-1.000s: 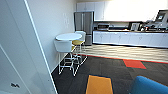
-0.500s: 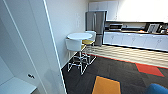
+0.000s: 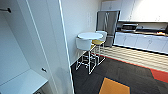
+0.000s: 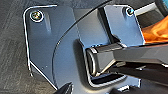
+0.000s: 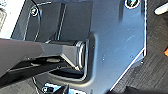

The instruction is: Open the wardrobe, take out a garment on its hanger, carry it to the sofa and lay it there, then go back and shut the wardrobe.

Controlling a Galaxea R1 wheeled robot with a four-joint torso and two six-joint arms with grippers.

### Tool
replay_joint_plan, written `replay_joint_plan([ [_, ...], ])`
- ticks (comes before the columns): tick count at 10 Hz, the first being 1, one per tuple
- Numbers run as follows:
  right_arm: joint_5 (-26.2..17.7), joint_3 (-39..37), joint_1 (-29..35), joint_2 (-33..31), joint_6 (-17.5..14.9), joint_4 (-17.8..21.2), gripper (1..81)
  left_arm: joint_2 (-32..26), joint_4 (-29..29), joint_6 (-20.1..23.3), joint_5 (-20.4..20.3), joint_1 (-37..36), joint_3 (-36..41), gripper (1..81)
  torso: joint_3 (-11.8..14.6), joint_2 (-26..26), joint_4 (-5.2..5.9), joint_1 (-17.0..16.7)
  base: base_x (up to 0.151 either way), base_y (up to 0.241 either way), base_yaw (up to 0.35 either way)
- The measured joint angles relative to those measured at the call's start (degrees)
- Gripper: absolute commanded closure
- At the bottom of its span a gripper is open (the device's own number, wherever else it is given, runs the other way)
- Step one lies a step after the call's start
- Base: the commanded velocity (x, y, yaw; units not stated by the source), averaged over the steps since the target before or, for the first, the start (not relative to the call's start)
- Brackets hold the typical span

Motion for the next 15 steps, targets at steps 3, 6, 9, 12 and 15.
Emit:
replay_joint_plan([
  [3,0.0,-0.2,0.0,0.0,0.0,0.0,1.0,0.3,0.1,0.1,0.0,0.0,0.0,1.0,0.0,0.0,0.0,0.0,0.0,0.0,0.306],
  [6,0.0,-0.5,0.0,0.0,0.0,0.0,1.0,0.5,0.1,0.1,0.1,0.0,0.0,1.0,0.0,0.0,0.0,0.0,0.0,0.0,0.306],
  [9,-0.1,-0.6,0.1,0.0,0.0,0.0,1.0,0.8,0.1,0.1,0.2,0.0,0.0,1.0,0.0,0.0,0.0,0.0,0.0,0.0,0.306],
  [12,-0.1,-0.6,0.0,0.3,0.0,0.0,1.0,0.9,0.1,0.1,0.2,-0.1,0.0,1.0,0.0,0.0,0.0,0.0,0.0,0.0,0.306],
  [15,-0.1,-0.6,0.0,0.3,0.0,0.0,1.0,1.0,0.1,0.1,0.3,0.0,0.0,1.0,0.0,0.0,0.0,0.0,0.0,0.0,0.306],
])
